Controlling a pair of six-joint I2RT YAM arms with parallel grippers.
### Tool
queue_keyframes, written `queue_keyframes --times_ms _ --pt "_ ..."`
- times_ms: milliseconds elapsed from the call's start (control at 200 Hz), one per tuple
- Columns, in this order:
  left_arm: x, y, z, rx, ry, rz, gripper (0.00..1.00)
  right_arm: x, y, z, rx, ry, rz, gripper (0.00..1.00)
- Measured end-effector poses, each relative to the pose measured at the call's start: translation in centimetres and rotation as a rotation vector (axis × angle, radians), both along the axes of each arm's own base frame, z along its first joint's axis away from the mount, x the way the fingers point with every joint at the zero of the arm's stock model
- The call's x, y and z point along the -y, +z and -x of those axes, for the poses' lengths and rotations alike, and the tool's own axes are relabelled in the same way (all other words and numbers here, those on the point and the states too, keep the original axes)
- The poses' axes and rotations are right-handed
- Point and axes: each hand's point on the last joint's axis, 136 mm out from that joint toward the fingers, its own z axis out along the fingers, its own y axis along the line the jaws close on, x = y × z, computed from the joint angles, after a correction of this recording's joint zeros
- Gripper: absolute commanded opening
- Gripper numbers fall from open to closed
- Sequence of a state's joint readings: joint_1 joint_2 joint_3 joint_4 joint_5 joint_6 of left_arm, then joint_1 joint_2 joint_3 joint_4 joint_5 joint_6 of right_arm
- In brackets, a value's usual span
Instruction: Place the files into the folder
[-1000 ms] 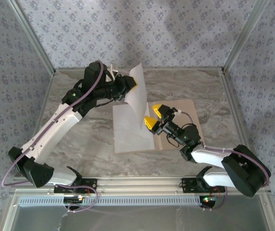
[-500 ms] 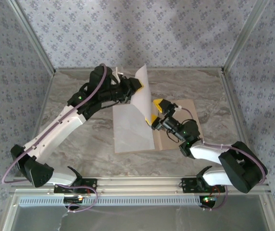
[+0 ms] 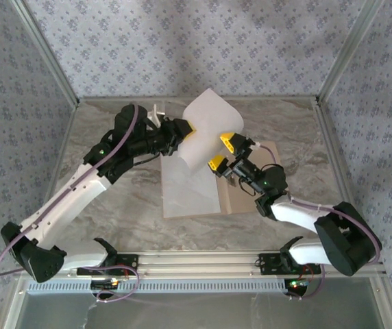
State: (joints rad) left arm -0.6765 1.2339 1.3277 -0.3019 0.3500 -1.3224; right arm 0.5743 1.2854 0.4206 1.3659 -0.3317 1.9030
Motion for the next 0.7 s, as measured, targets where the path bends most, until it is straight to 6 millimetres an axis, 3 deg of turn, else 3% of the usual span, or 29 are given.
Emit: queue_keyframes --times_ms 345,555,700 --pt "-1.4 -1.8 0.6 -0.031 0.025 -0.019 0.23 1.9 -0.5 0.1 -0.003 -0.046 -0.001 0.92" --pt "-2.8 -2.5 1.2 -0.035 0.045 -0.021 0.23 2.2 -0.7 0.1 -0.005 -0.052 0.0 0.83" --pt "-3.8 -2.8 1.5 -0.033 0.065 -0.022 0.23 2.2 -0.6 0.1 -0.004 -0.053 0.0 0.71"
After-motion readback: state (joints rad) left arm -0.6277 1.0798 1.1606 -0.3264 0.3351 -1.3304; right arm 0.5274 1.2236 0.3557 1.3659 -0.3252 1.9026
